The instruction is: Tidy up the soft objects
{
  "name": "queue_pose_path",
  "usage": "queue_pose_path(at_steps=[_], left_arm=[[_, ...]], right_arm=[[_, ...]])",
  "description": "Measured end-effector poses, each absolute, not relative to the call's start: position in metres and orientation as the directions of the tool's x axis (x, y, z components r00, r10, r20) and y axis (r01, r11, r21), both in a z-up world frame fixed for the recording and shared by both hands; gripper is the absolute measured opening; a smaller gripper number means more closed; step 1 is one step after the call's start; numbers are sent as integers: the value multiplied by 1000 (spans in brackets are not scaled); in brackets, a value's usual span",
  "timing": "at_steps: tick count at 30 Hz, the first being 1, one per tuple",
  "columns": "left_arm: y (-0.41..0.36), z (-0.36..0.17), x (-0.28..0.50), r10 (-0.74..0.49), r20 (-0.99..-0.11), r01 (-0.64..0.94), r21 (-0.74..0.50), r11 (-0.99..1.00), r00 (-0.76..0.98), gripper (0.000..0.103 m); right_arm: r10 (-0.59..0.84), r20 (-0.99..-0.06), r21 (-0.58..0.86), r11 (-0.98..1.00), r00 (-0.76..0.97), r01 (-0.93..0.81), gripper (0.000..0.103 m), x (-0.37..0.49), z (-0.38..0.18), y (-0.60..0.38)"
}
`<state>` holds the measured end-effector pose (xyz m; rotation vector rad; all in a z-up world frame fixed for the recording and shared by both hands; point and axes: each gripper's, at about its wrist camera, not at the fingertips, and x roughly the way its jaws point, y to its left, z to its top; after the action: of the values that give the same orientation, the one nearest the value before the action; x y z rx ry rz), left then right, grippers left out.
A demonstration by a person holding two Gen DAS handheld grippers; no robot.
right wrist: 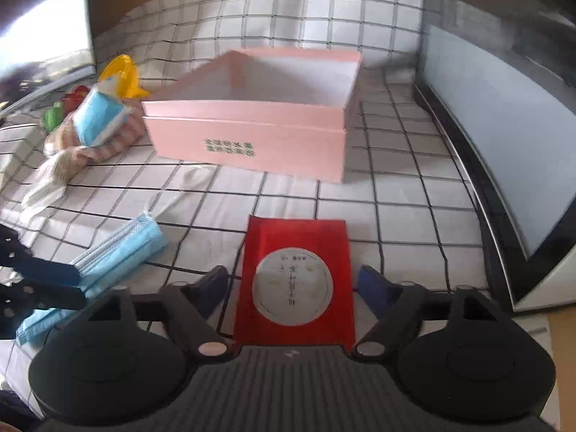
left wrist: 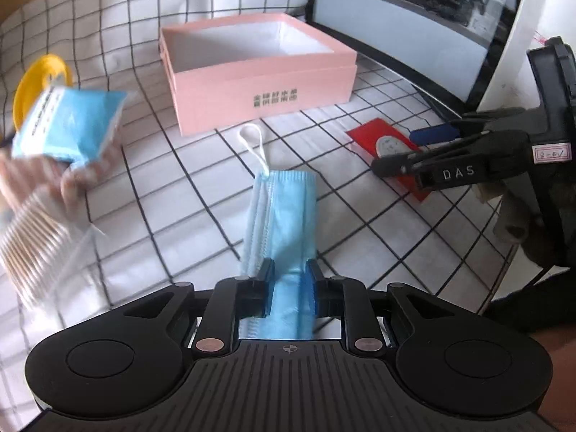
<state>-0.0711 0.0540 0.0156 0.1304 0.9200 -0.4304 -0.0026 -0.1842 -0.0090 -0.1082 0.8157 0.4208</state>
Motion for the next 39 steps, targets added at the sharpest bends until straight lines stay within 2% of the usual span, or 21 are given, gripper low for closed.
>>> queue_pose_path(at_steps=[1,3,5,9,13,17,22,23,24,25,26,28,35,39], left_arm=[[53,12,-70,-302,-796,400,-83,913,525,31],[46,11,-75,-308,-784,380,-99,920,539,55],[39,10,-78,-327,-776,393,-112,913,538,61],[31,11,-79,-324,-773,398,-102,912,546,57],[39,17,-77,-213,-754,320,-5,947,621,57],[46,8,-62,-222,-783,313,-37,949,581,63],[36,8,-60,-183,-797,306,3,952,576,64],[36,8,-60,-183,-796,298,-4,955,577,63],[36,7,-60,-183,-796,298,-4,955,577,53],[36,8,-61,-184,-796,303,-1,953,576,45],[37,8,-62,-185,-793,304,0,953,580,22],[40,9,-66,-185,-779,294,0,956,599,18],[47,11,-76,-258,-742,314,-67,947,618,11],[46,34,-83,-338,-703,363,-121,924,626,11]], right_arm=[[329,-731,64,905,598,-420,90,-3,-11,-186],[347,-721,52,890,600,-453,94,-7,-13,-189],[348,-716,28,881,605,-473,102,-12,-17,-187],[341,-694,24,892,635,-452,103,-20,-18,-186],[330,-690,26,901,644,-433,103,-22,-18,-186],[330,-702,19,894,631,-447,103,-21,-17,-186],[350,-717,28,879,603,-477,103,-9,-15,-183],[343,-722,30,883,601,-468,102,-8,-15,-182],[338,-721,28,886,605,-462,94,-8,-14,-181],[340,-717,24,885,608,-466,81,-10,-12,-181],[343,-715,19,880,609,-474,73,-12,-9,-181],[351,-719,27,877,600,-480,54,-15,-2,-183],[359,-719,25,869,595,-494,51,-26,18,-189],[403,-658,41,862,636,-505,51,-28,55,-197]])
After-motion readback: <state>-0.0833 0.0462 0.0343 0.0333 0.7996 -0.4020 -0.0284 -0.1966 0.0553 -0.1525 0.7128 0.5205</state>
